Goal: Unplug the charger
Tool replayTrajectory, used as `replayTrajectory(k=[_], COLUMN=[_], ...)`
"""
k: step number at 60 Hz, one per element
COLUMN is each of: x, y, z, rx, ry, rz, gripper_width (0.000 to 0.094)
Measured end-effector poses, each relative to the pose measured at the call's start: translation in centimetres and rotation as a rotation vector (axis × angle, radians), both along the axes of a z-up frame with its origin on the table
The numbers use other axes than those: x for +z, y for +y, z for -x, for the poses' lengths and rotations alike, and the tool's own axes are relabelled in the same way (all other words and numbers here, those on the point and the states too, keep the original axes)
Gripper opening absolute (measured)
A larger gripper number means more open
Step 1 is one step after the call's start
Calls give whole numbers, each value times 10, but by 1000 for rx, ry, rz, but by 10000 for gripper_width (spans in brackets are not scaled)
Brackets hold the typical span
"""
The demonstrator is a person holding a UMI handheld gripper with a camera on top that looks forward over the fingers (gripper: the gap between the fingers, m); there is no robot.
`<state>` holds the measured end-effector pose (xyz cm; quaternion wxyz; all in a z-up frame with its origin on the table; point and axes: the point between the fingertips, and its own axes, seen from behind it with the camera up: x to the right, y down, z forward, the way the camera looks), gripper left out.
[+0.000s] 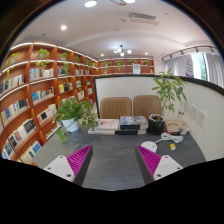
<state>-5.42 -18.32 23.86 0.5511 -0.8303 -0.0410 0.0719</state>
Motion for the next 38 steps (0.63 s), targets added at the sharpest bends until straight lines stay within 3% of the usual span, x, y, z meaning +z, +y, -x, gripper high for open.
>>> replayTrajectory(k=[14,38], x=[-17,-46], y=[-12,-11], z=[3,-23], rx=[4,-52], ry=[-9,-32], rz=[40,105], gripper_width=[853,854])
